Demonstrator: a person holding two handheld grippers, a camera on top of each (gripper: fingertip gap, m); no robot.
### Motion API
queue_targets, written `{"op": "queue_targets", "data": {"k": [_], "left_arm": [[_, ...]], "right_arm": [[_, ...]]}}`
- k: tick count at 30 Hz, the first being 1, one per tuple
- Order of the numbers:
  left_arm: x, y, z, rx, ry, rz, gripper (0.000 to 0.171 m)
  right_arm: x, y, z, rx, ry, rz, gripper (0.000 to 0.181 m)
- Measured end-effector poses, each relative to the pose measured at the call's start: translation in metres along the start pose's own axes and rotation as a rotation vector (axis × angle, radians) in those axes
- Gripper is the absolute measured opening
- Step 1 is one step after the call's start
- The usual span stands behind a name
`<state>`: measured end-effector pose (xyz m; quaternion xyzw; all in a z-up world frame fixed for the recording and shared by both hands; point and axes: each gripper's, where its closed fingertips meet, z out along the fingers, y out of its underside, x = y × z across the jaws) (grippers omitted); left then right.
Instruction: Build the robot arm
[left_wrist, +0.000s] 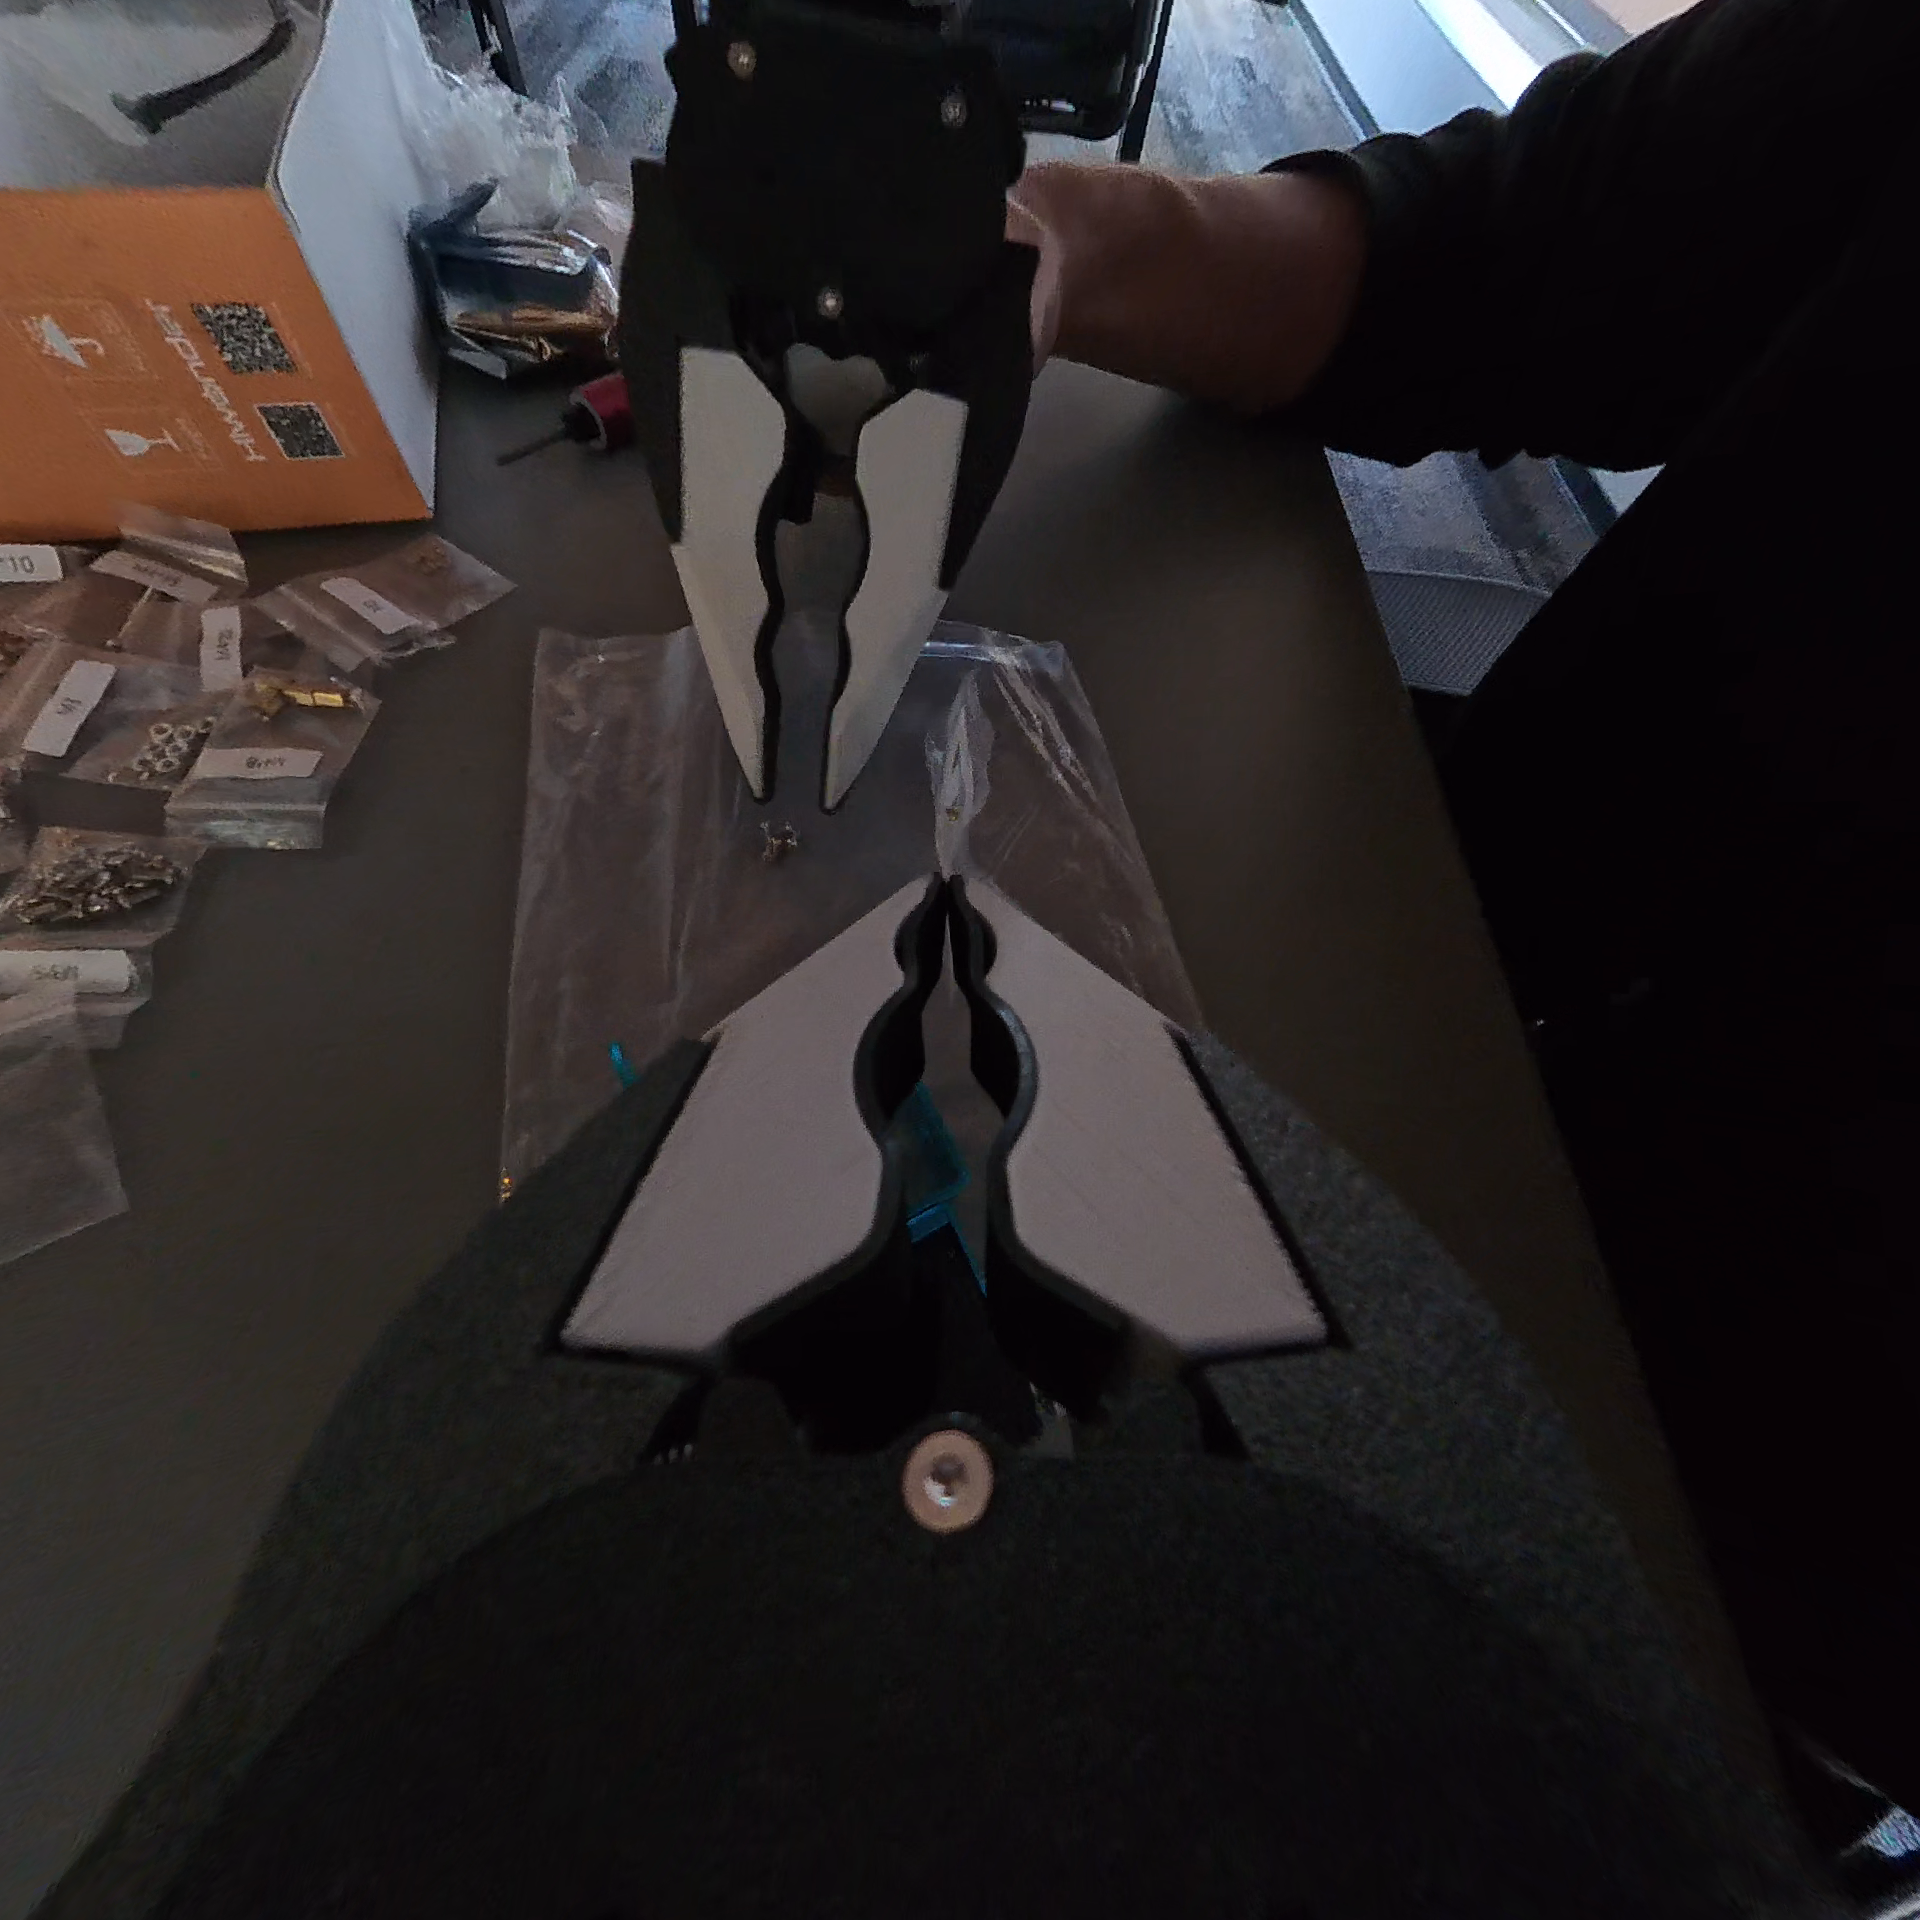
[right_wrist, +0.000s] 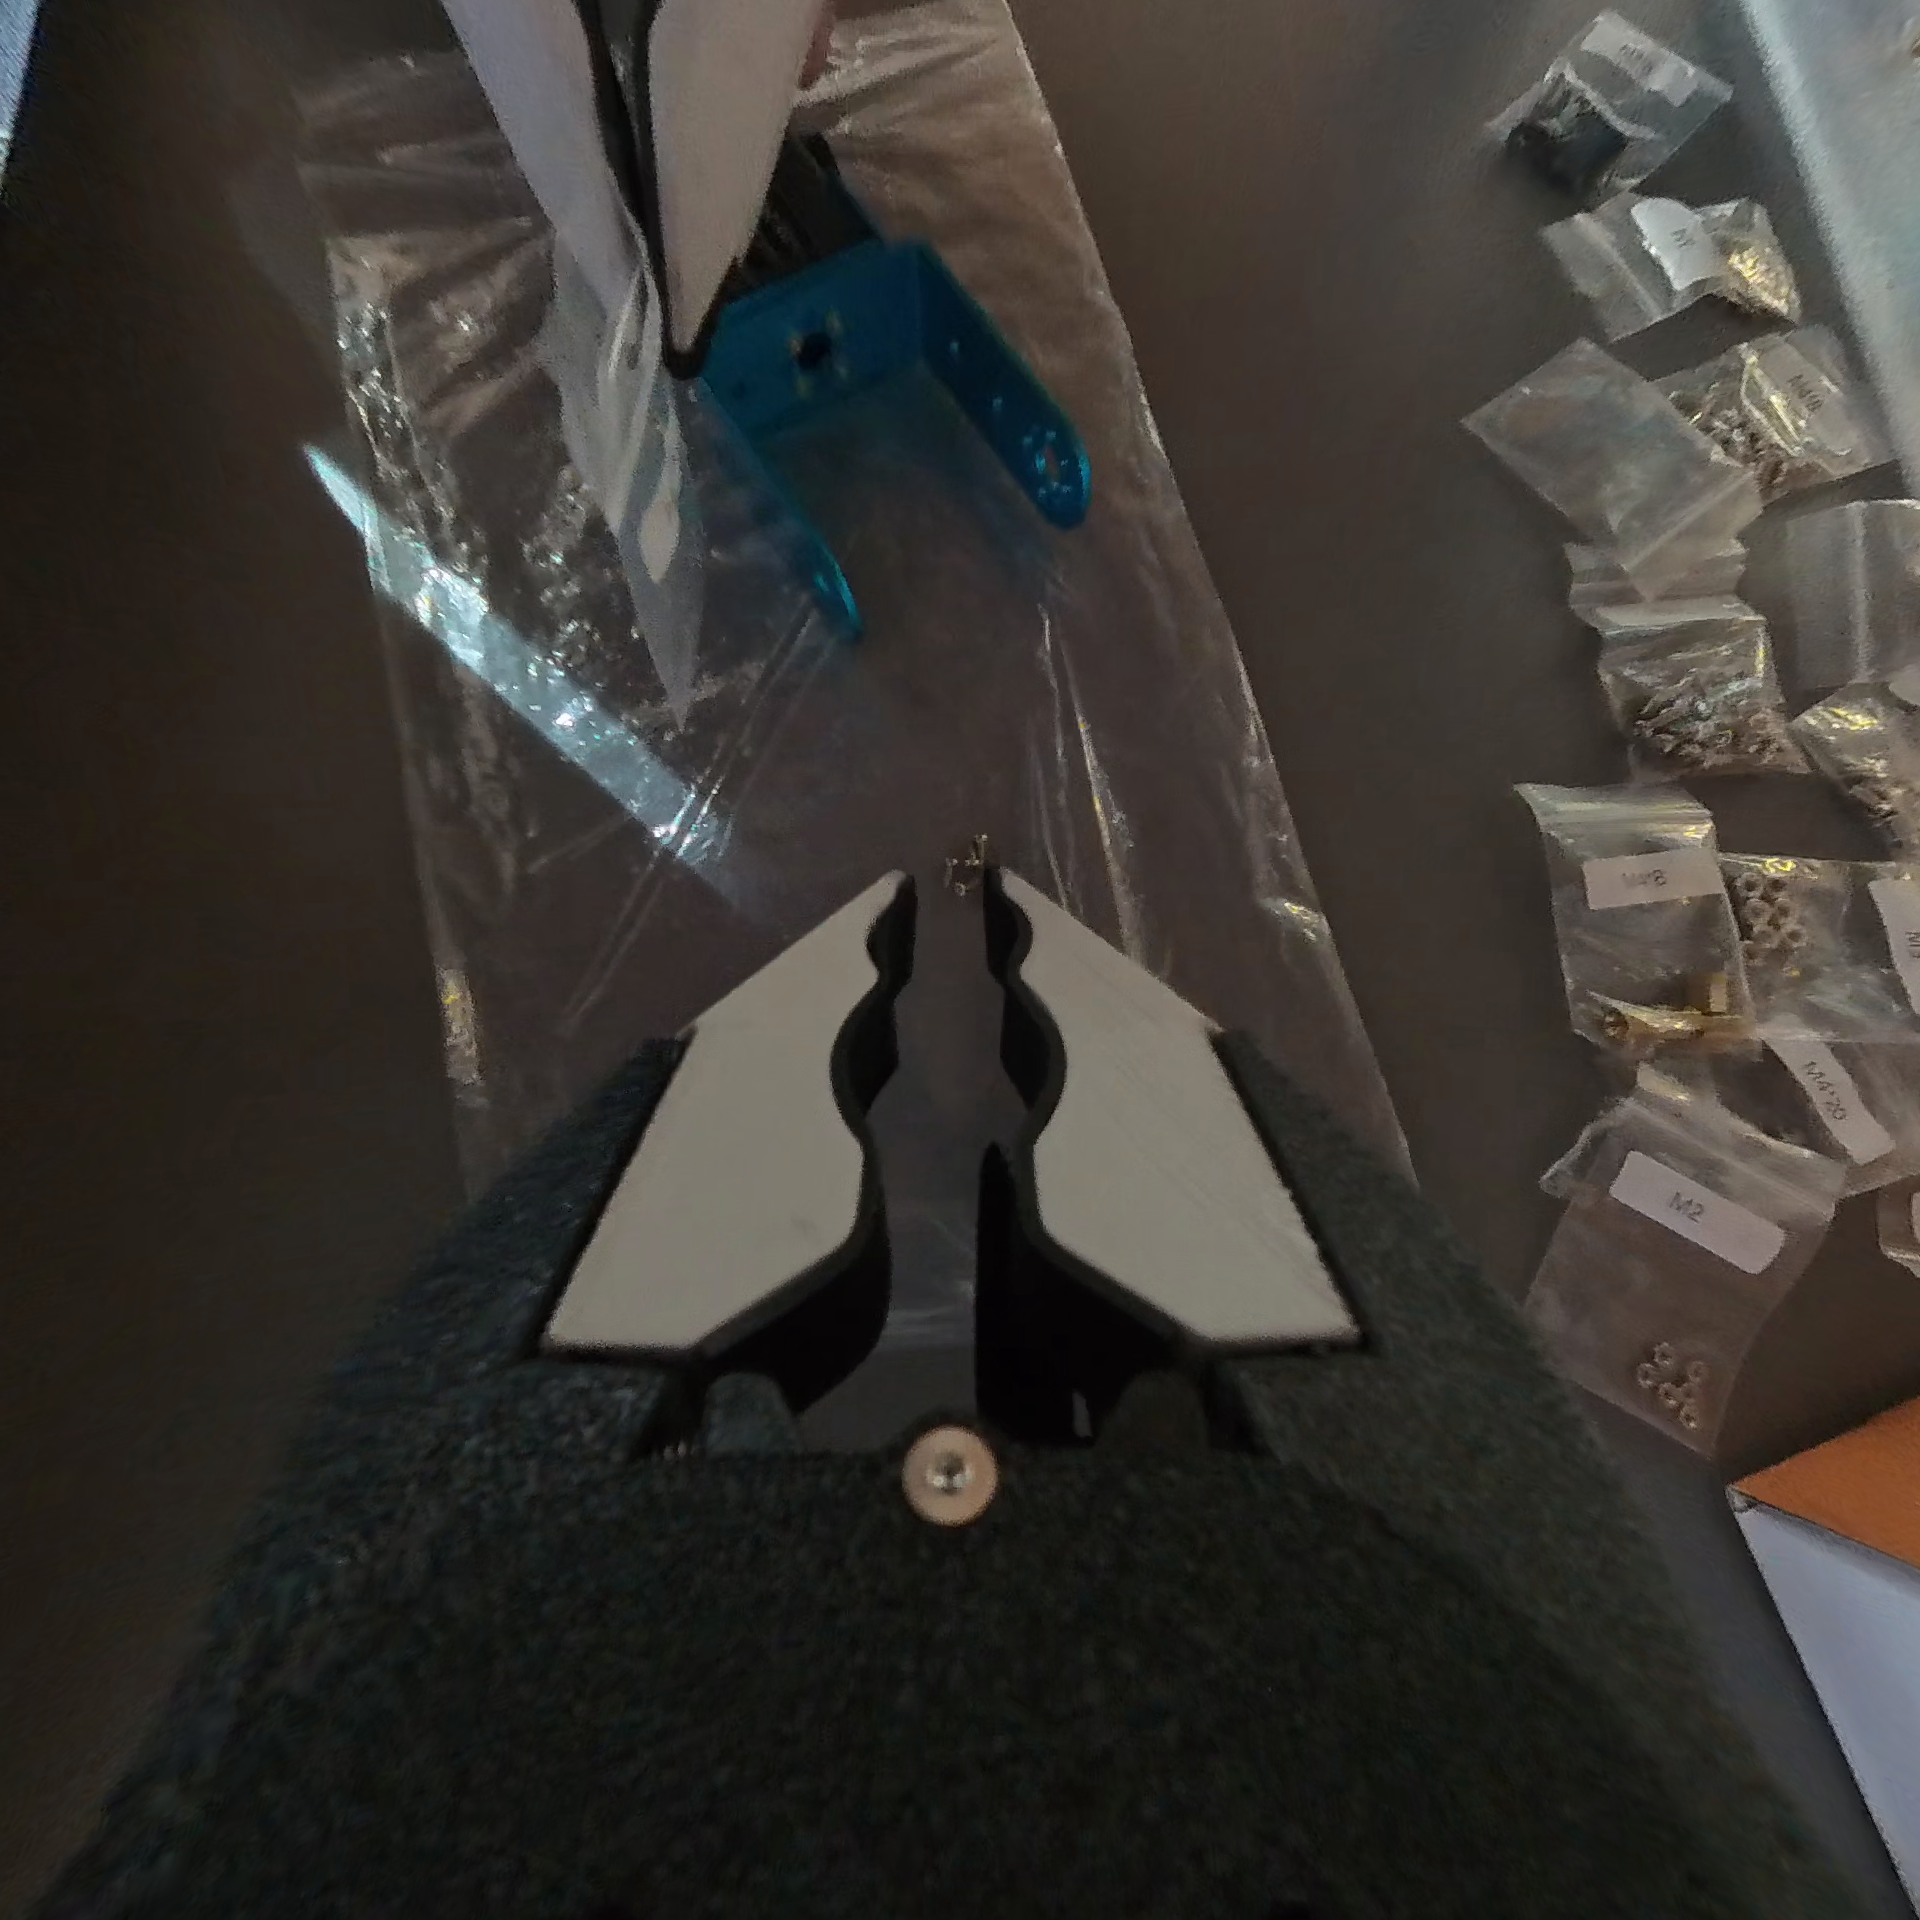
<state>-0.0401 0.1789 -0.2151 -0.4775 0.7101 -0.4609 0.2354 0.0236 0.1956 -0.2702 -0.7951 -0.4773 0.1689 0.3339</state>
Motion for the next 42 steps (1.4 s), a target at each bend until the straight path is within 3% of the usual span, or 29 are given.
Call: {"op": "queue_targets", "data": {"k": [8, 14, 26, 32, 42], "left_arm": [[0.01, -0.002, 0.002, -0.008, 0.015, 0.04, 0.0], [0.012, 0.003, 0.005, -0.028, 0.028, 0.038, 0.0], [0.009, 0.009, 0.007, -0.058, 0.011, 0.049, 0.0], [0.01, 0.012, 0.009, -0.072, 0.013, 0.053, 0.0], [0.012, 0.012, 0.01, -0.073, 0.02, 0.054, 0.0]], "right_arm": [[0.002, 0.002, 0.006, 0.006, -0.081, 0.079, 0.009], [0.001, 0.004, 0.008, -0.02, -0.074, 0.04, 0.0], [0.003, 0.0, -0.001, 0.003, -0.037, 0.013, 0.0], [-0.009, -0.002, 0.003, 0.015, -0.1, 0.028, 0.008], [-0.007, 0.003, 0.008, -0.03, -0.088, 0.012, 0.001]]}}
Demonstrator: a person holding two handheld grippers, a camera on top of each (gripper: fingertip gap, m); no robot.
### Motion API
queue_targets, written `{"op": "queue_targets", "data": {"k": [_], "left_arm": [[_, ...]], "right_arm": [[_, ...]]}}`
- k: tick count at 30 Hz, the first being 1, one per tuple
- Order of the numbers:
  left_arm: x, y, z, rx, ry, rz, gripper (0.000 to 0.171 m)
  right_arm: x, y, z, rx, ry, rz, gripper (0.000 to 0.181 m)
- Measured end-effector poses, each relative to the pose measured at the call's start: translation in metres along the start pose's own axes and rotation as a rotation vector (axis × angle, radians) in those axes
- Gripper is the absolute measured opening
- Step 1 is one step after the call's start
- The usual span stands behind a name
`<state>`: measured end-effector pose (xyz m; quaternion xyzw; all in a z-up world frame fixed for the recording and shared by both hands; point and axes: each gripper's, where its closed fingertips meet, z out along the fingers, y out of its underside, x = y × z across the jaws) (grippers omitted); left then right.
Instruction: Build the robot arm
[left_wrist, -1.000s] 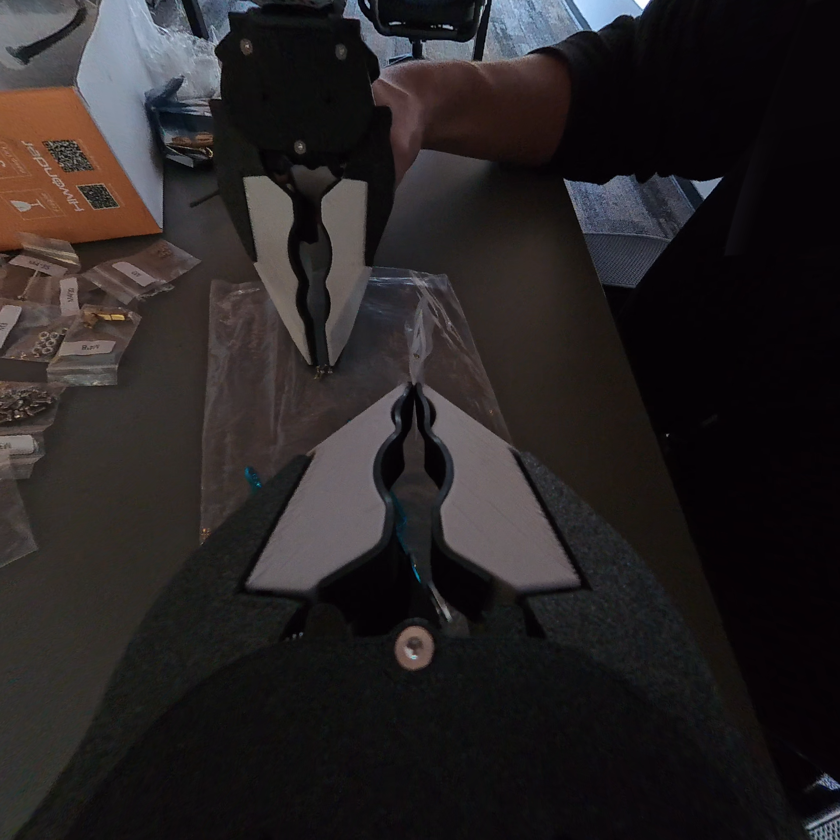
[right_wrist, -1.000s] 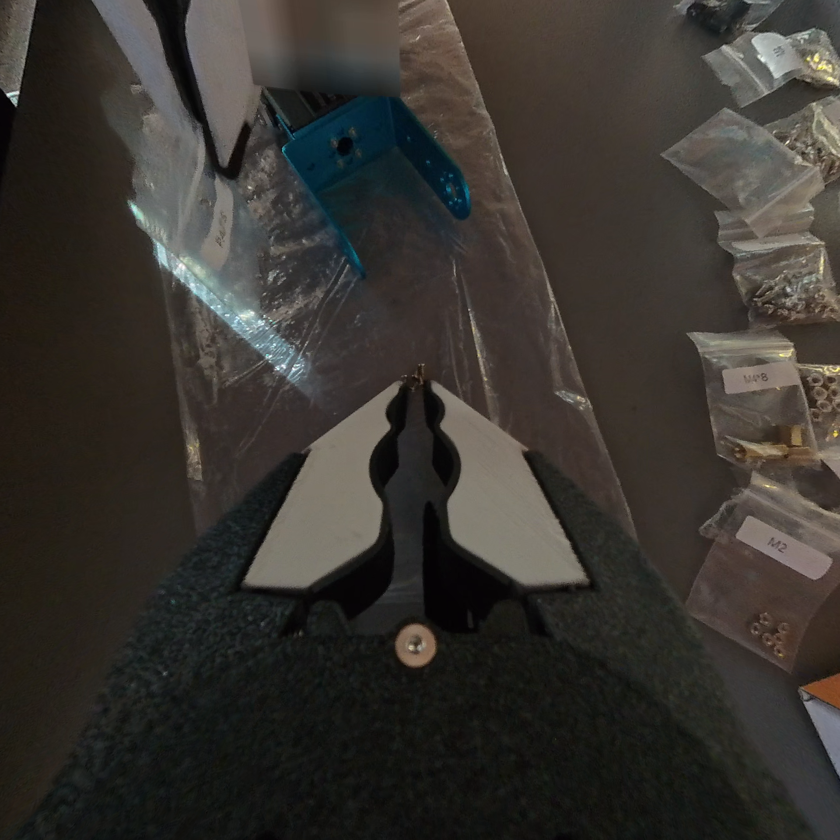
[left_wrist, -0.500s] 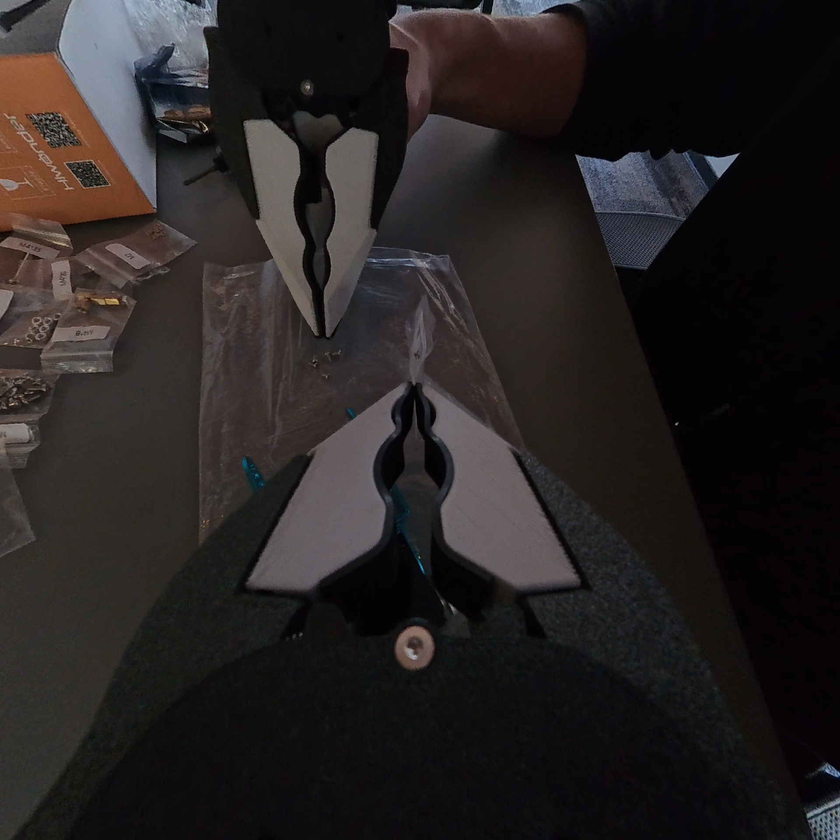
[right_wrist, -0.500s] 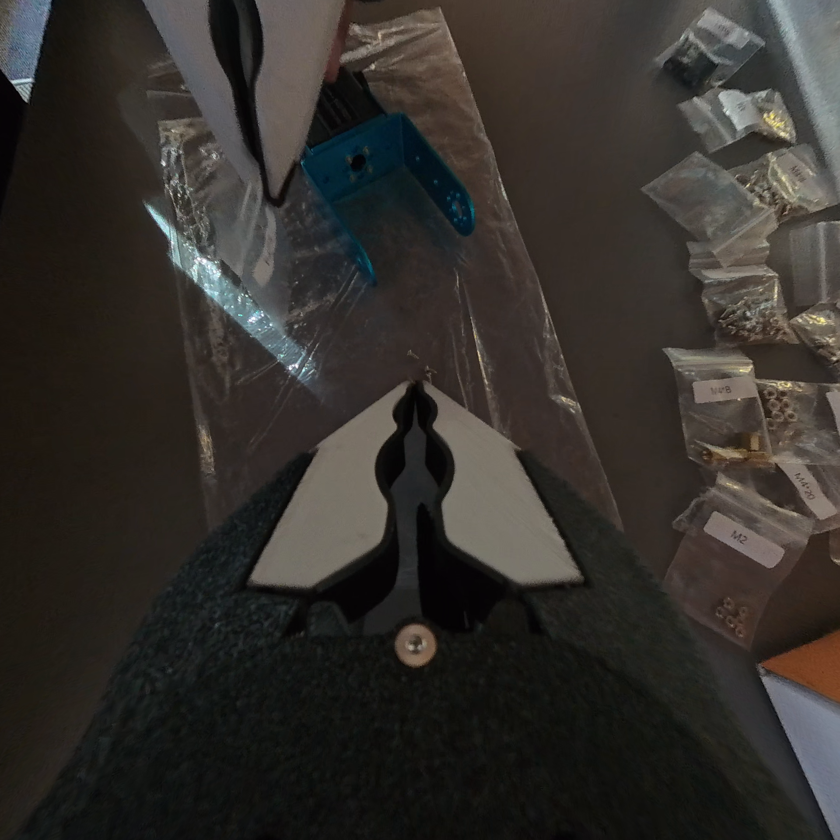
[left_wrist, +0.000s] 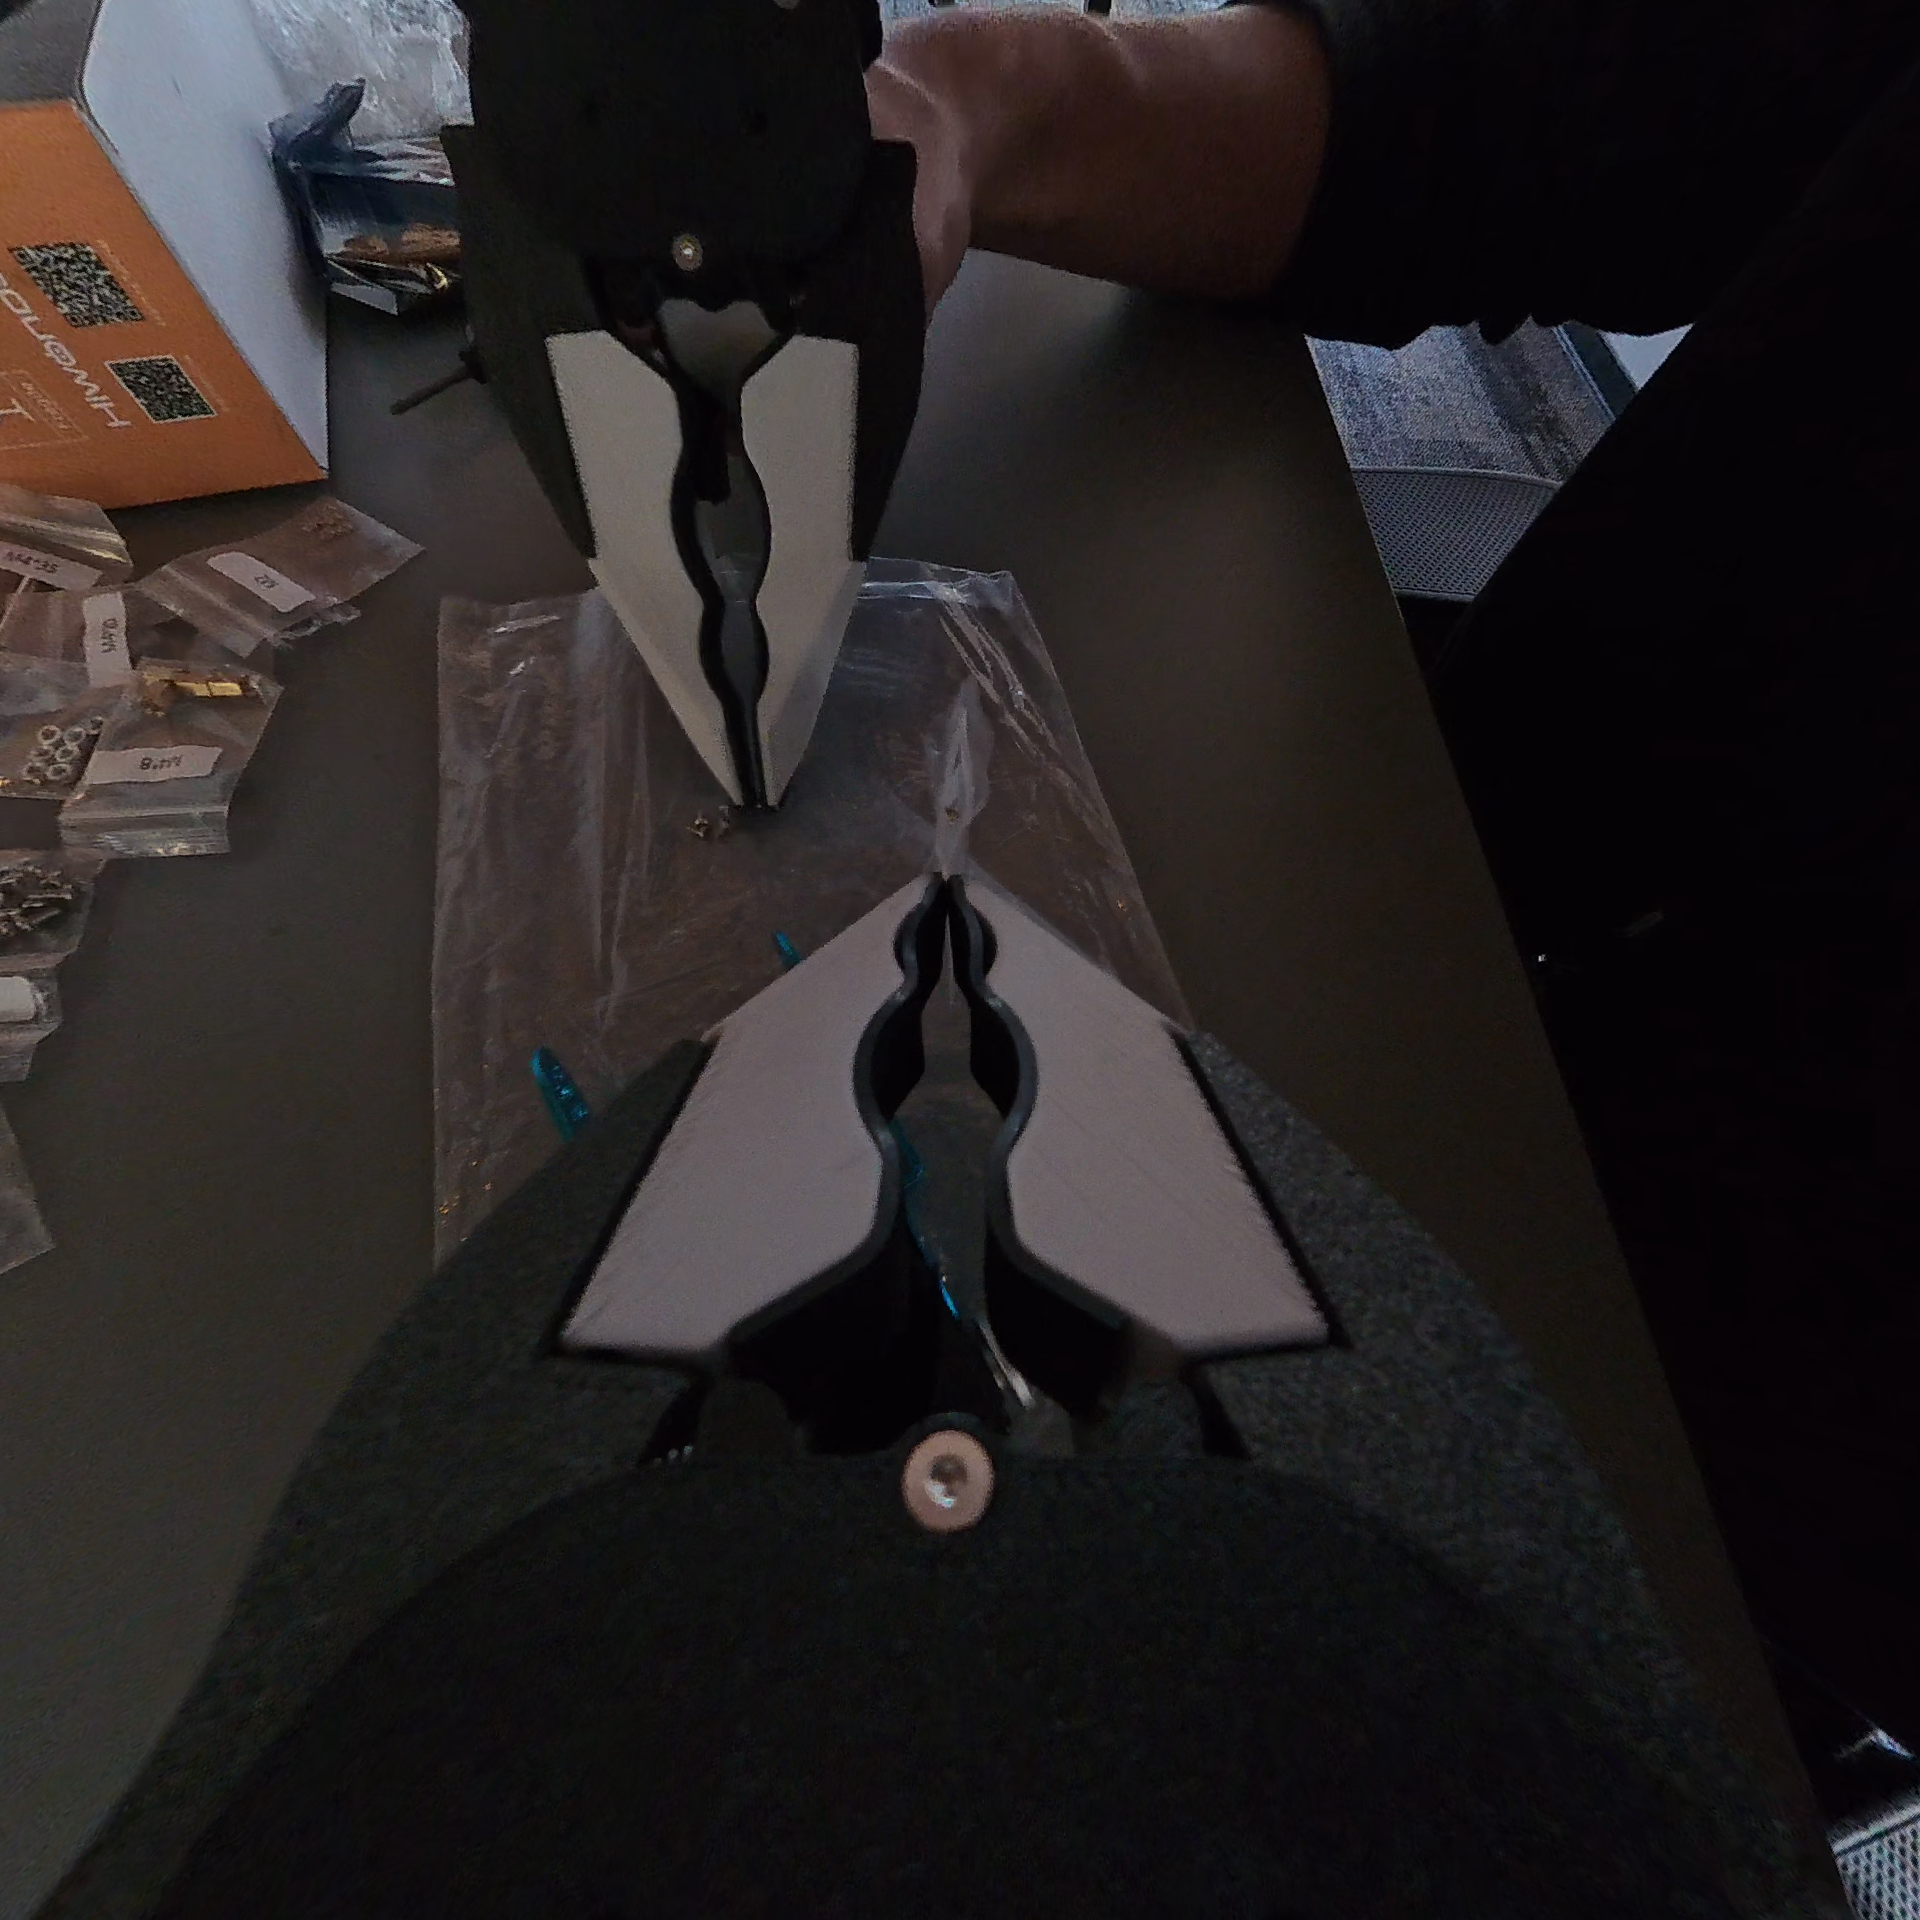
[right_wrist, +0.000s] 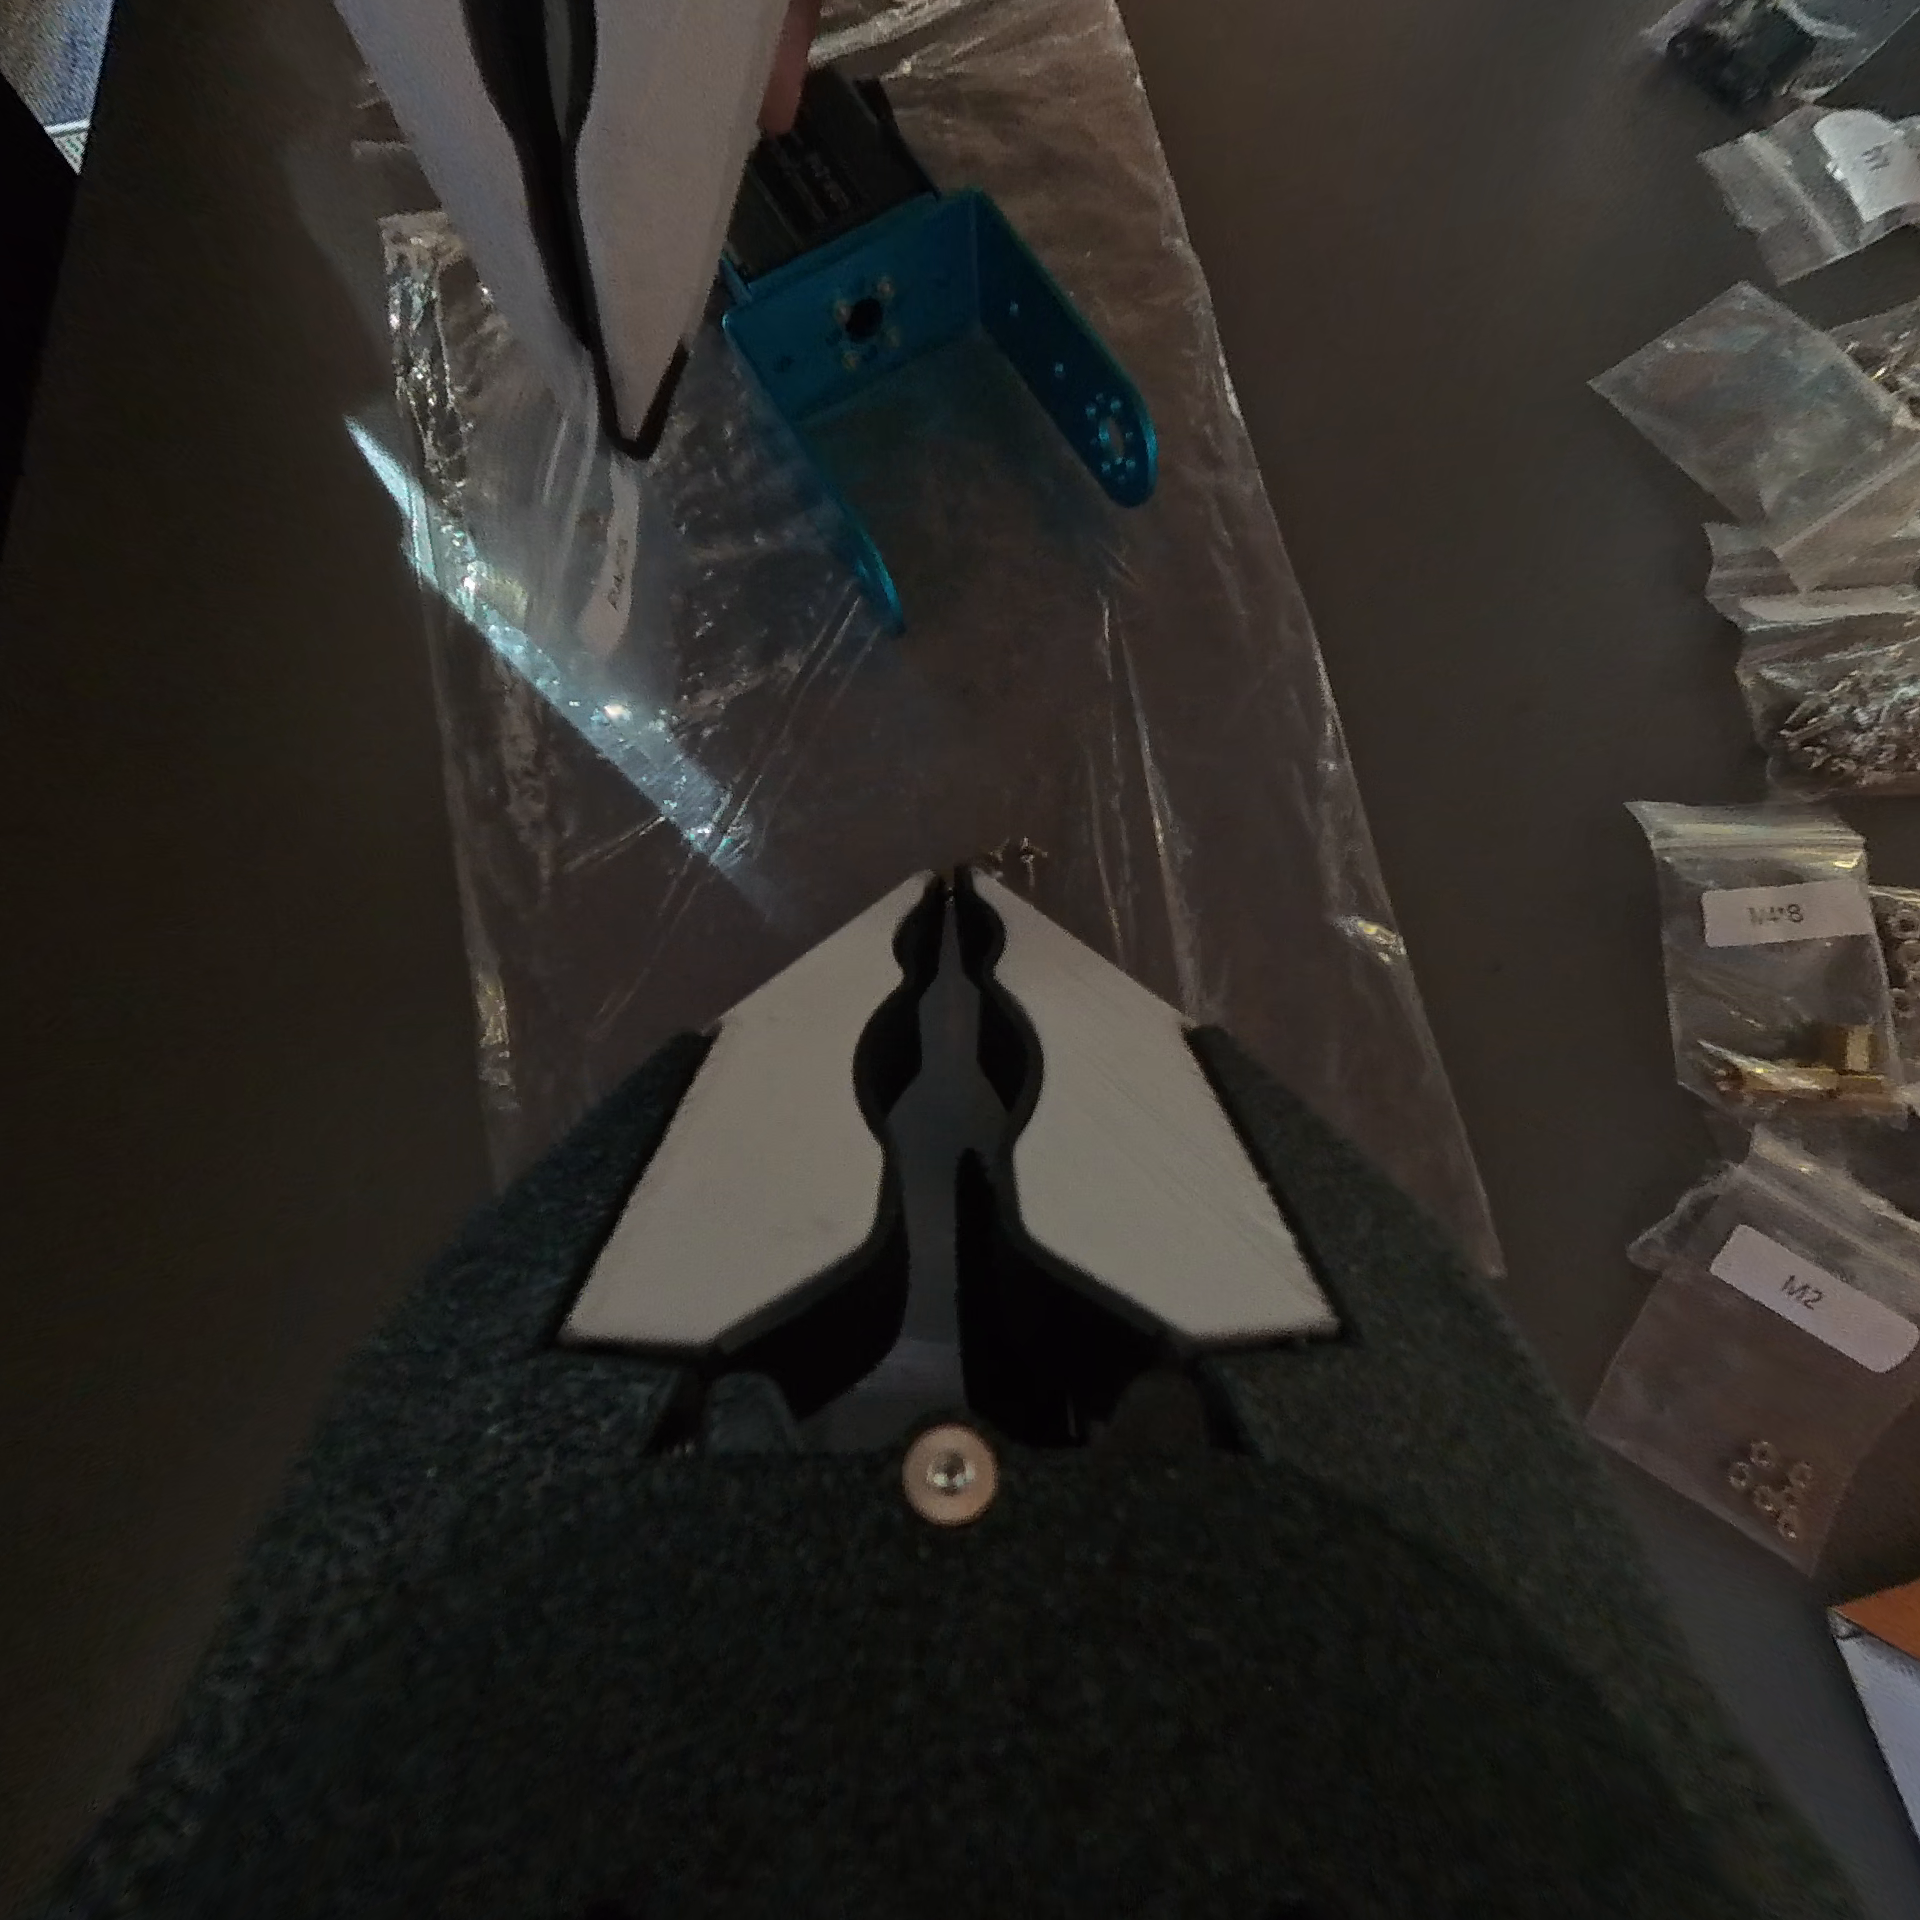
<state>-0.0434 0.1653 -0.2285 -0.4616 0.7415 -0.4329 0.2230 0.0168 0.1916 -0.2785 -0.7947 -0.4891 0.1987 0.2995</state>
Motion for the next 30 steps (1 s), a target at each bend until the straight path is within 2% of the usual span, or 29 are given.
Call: {"op": "queue_targets", "data": {"k": [9, 17, 23, 26, 30], "left_arm": [[0.0, 0.001, 0.001, -0.002, 0.0, 0.0, 0.0], [-0.001, 0.002, 0.002, -0.003, -0.004, -0.003, 0.0], [-0.004, 0.002, 0.003, 0.0, -0.013, -0.02, 0.0], [-0.005, 0.002, 0.004, 0.002, -0.013, -0.037, 0.0], [-0.004, 0.002, 0.005, 0.005, -0.008, -0.037, 0.0]], "right_arm": [[0.002, -0.002, -0.006, 0.024, 0.02, -0.006, 0.0], [-0.008, -0.032, -0.036, 0.243, -0.096, 0.066, 0.0], [-0.045, -0.081, -0.05, 0.456, -0.258, 0.056, 0.0], [-0.053, -0.086, -0.043, 0.45, -0.268, 0.039, 0.0], [-0.048, -0.074, -0.027, 0.367, -0.216, 0.019, 0.0]]}}
